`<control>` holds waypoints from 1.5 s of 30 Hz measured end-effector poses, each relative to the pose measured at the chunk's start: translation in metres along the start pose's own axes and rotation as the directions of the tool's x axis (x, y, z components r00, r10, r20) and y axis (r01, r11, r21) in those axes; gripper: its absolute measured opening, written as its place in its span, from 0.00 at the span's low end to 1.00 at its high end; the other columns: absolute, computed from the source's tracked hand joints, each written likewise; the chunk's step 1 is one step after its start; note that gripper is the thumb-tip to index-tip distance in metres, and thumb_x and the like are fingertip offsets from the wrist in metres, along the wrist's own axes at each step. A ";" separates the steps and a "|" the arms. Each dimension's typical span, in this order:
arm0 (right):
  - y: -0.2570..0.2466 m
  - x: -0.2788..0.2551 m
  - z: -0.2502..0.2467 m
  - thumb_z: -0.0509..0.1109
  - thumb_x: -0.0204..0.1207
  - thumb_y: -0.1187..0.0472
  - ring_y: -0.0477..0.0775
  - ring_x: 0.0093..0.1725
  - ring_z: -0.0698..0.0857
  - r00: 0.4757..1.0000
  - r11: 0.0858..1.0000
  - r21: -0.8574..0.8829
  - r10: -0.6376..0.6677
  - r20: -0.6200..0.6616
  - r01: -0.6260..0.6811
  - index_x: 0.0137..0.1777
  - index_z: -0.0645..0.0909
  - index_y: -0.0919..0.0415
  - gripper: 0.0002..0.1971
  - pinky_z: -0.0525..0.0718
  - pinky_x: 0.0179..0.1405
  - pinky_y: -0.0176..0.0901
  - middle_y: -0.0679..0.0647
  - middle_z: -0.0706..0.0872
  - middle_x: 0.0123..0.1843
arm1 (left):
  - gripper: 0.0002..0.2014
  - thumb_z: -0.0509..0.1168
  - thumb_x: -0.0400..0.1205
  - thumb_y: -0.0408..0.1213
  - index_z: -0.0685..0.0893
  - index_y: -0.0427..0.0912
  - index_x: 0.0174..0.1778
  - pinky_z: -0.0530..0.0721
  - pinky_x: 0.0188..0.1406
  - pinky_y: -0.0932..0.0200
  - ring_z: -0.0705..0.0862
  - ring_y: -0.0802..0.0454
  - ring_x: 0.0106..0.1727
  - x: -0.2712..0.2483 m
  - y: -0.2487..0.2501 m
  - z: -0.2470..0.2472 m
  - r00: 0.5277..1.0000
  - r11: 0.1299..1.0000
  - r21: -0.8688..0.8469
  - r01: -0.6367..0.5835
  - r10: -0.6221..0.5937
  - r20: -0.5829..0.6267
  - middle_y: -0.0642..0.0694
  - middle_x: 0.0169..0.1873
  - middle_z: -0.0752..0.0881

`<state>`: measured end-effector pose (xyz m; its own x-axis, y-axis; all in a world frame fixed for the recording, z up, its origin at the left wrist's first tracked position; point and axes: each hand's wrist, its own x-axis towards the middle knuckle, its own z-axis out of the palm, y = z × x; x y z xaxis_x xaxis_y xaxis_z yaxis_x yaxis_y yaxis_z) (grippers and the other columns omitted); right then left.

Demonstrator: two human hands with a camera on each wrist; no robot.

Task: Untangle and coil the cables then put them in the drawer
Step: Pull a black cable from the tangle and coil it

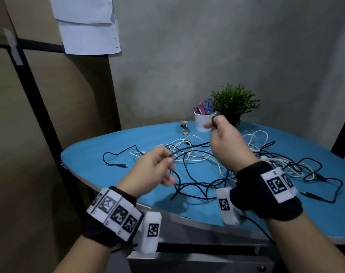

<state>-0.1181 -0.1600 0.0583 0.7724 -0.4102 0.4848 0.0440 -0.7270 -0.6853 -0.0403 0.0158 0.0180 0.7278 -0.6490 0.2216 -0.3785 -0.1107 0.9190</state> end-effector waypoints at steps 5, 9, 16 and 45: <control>0.001 -0.007 0.004 0.50 0.80 0.67 0.52 0.36 0.80 0.965 0.998 0.004 0.059 0.255 -0.062 0.51 0.73 0.61 0.10 0.79 0.37 0.48 0.53 0.79 0.36 | 0.09 0.62 0.82 0.32 0.75 0.53 0.42 0.76 0.54 0.63 0.80 0.55 0.48 0.027 0.012 -0.014 0.905 0.848 0.426 -0.315 0.404 -0.134 0.49 0.45 0.82; -0.001 -0.016 -0.001 0.57 0.83 0.49 0.36 0.21 0.73 0.936 1.000 0.008 0.006 0.352 -0.010 0.41 0.81 0.58 0.17 0.66 0.24 0.28 0.41 0.74 0.22 | 0.06 0.63 0.82 0.34 0.77 0.52 0.43 0.67 0.49 0.74 0.75 0.61 0.52 0.044 0.014 -0.019 0.883 0.762 0.576 -0.295 0.448 -0.141 0.54 0.51 0.77; 0.001 -0.013 -0.003 0.53 0.86 0.52 0.47 0.17 0.63 0.950 0.722 0.632 0.119 0.289 -0.283 0.32 0.72 0.59 0.21 0.61 0.19 0.36 0.51 0.67 0.19 | 0.09 0.56 0.83 0.31 0.77 0.46 0.39 0.83 0.31 0.59 0.89 0.58 0.33 0.037 -0.013 0.006 0.998 0.867 0.494 -0.058 0.069 -0.003 0.50 0.39 0.85; 0.019 0.010 -0.006 0.53 0.86 0.54 0.49 0.21 0.62 0.983 0.777 0.601 0.142 0.120 -0.185 0.30 0.67 0.58 0.21 0.64 0.28 0.45 0.53 0.64 0.21 | 0.09 0.57 0.85 0.39 0.81 0.41 0.49 0.74 0.45 0.52 0.79 0.42 0.48 0.078 0.000 0.006 0.980 0.606 0.794 -0.044 0.181 -0.084 0.43 0.47 0.80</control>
<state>-0.1133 -0.1809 0.0533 0.8411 -0.4402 0.3143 0.2721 -0.1579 -0.9492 0.0126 -0.0394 0.0330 0.6928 -0.5927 0.4109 -0.7155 -0.6362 0.2886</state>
